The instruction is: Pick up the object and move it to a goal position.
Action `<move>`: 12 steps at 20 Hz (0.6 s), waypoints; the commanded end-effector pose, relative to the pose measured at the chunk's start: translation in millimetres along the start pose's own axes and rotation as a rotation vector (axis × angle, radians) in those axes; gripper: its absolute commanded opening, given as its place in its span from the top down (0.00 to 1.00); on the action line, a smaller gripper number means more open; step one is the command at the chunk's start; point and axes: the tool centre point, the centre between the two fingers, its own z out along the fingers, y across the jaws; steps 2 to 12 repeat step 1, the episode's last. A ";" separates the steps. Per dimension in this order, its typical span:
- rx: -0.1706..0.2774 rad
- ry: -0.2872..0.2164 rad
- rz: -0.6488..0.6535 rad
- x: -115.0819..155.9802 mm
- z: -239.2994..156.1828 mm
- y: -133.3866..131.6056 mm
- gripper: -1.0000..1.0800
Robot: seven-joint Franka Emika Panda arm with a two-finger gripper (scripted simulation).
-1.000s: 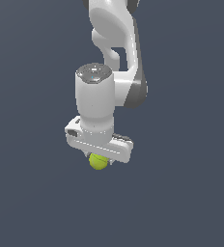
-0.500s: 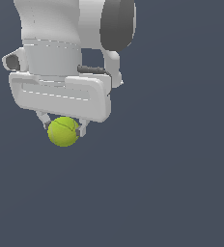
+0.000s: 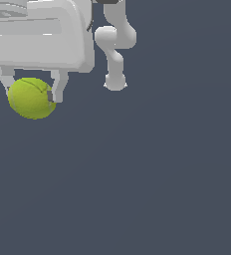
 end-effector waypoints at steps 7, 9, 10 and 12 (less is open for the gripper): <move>0.003 0.008 -0.002 2.9 -5.7 0.9 1.00; 0.003 0.008 -0.002 2.9 -5.7 0.9 1.00; 0.003 0.008 -0.002 2.9 -5.7 0.9 1.00; 0.003 0.008 -0.002 2.9 -5.7 0.9 1.00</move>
